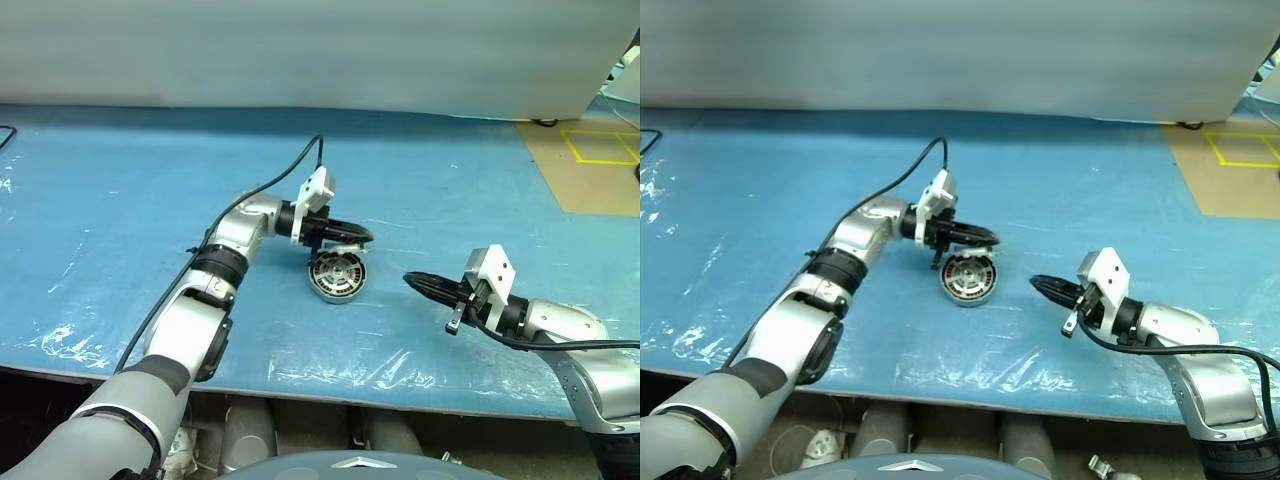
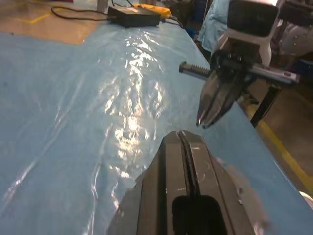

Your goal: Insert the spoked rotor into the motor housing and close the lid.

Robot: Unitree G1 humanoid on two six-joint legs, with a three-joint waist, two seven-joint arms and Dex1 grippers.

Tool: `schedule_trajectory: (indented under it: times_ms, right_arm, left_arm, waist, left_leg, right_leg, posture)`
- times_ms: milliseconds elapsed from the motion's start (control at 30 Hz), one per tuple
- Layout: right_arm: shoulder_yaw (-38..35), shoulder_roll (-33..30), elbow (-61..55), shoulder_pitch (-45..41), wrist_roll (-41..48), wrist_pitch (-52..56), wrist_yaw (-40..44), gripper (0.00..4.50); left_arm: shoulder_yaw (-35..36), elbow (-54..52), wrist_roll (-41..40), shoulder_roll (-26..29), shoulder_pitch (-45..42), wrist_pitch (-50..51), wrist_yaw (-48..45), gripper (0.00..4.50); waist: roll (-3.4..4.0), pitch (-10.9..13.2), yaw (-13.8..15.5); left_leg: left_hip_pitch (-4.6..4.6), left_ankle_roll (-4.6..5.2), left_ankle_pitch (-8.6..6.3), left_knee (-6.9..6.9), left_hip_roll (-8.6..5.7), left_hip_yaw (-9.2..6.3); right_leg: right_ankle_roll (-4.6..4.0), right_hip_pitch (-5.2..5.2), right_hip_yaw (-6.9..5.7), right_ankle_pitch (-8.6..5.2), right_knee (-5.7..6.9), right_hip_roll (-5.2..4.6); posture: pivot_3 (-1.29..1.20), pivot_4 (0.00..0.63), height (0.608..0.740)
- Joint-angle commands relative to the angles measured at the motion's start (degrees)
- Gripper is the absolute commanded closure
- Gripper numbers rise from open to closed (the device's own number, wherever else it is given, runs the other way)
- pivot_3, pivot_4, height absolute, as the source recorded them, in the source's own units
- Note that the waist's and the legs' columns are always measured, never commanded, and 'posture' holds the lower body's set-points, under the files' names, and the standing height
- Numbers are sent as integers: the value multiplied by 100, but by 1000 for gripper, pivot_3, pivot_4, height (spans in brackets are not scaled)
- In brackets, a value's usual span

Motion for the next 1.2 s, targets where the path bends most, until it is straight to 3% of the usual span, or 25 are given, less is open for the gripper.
schedule_trajectory:
  times_ms: [33, 400, 667, 1100, 1200]
  right_arm:
    - [-73, -41, -26, -206, 110, -56, 55, 4500]
    - [591, 539, 103, -837, -4, -48, -136, 4500]
    - [917, 770, 177, -1148, 109, 131, -129, 4500]
    - [1497, 1197, 855, -1939, -156, 44, 25, 174]
    - [1574, 1268, 1105, -2054, -263, -58, 45, 45]
  left_arm:
    - [-36, -611, 21, 130, 280, 201, 69, 4490]
    - [-475, -2727, 31, 284, 2048, 1071, 743, 4490]
    - [235, -3663, -562, 555, 2331, 1101, 1266, 4490]
    - [744, -5025, -988, 1263, 3576, 1173, 1969, 4500]
    - [860, -5148, -1039, 1348, 3883, 1074, 2118, 4500]
  waist:
    - [0, 0, 0]
    - [4, -1, -16]
    - [6, -1, -28]
    - [10, -1, -48]
    - [10, -1, -53]
  left_leg:
    - [-1, 0, 0, 1, 0, 0]
    - [-5, 1, 0, -2, 14, 0]
    - [-8, 0, 0, 0, 19, 2]
    - [-10, -2, 0, -6, 25, 1]
    - [-9, -2, 0, -5, 25, 2]
  right_leg:
    - [0, 0, 0, 0, 0, -1]
    - [-7, 1, -20, -4, 0, -2]
    - [-9, 1, -26, -5, -1, -2]
    - [-14, 0, -37, -12, -2, 1]
    - [-13, -1, -37, -12, -2, 1]
  posture:
    - [0, 150, 740]
    - [0, 150, 740]
    - [0, 150, 740]
    - [0, 150, 740]
    - [0, 150, 740]
